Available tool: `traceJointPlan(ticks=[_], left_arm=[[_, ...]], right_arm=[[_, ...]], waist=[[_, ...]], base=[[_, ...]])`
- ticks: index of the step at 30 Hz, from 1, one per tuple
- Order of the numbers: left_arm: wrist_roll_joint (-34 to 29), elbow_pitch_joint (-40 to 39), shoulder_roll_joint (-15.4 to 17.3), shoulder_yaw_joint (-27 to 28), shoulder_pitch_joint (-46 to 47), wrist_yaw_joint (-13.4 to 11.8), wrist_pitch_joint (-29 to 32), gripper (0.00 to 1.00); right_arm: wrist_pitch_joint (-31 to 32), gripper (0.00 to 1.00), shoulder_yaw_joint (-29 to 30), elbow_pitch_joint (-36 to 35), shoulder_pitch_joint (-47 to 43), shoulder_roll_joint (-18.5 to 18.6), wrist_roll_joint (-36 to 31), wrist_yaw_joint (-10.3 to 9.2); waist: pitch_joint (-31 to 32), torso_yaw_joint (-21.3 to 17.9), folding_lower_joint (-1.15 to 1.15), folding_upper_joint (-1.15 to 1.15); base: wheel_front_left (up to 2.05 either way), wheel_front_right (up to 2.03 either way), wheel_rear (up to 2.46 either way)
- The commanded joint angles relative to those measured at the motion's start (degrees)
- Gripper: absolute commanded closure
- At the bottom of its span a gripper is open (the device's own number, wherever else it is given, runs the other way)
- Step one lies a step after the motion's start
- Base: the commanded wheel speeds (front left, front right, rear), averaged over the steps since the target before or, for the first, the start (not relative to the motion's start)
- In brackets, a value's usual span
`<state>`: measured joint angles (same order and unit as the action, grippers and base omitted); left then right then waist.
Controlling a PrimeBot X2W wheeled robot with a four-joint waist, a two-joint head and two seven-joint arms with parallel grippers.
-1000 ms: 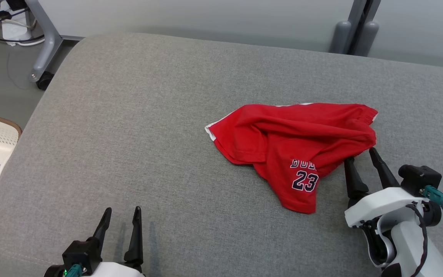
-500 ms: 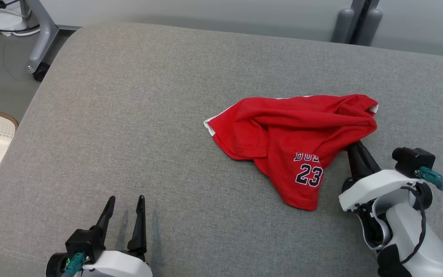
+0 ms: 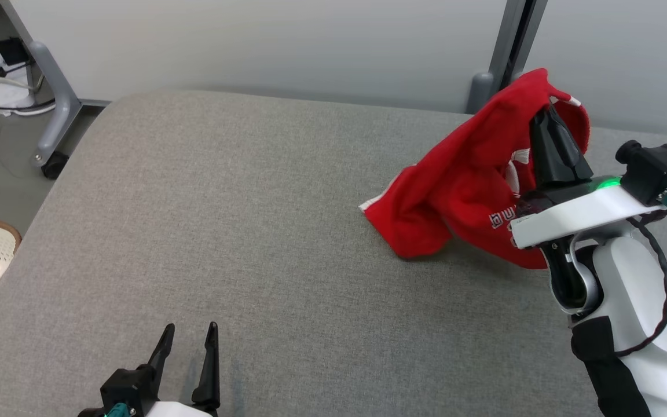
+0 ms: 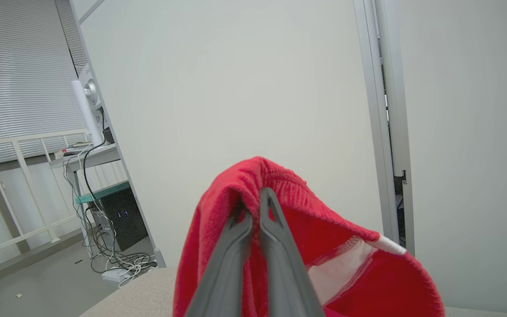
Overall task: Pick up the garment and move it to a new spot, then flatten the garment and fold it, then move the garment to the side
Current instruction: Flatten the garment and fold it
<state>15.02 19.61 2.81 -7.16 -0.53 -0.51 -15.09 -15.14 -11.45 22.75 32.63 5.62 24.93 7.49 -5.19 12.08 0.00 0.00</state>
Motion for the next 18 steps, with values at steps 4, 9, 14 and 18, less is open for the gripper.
traceJointPlan(ticks=[4, 9, 14, 18], left_arm=[[0.6, 0.2, 0.2, -0.7, -1.1, 0.2, -0.1, 0.00], [1.0, 1.0, 0.2, -2.0, -1.9, 0.6, -0.1, 0.00], [1.2, 1.6, 0.2, -2.4, -2.9, 0.6, -0.1, 0.00], [1.2, 1.6, 0.2, -1.8, -3.7, 0.2, -0.1, 0.00]], right_arm=[[0.0, 1.00, -2.7, 1.1, 3.1, 1.0, -1.9, 0.00], [0.0, 1.00, -7.8, 6.4, 5.7, -0.1, -1.1, 0.00], [0.0, 1.00, -8.7, 4.7, 10.7, -1.9, 3.4, 0.00], [0.0, 1.00, -6.3, 3.1, 11.4, -2.5, 6.5, 0.00]], waist=[[3.2, -0.3, 0.00, 0.00], [4.5, 1.4, 0.00, 0.00], [5.2, 2.7, 0.00, 0.00], [5.4, 2.3, 0.00, 0.00]], base=[[0.00, 0.00, 0.00], [0.00, 0.00, 0.00], [0.00, 0.00, 0.00], [0.00, 0.00, 0.00]])
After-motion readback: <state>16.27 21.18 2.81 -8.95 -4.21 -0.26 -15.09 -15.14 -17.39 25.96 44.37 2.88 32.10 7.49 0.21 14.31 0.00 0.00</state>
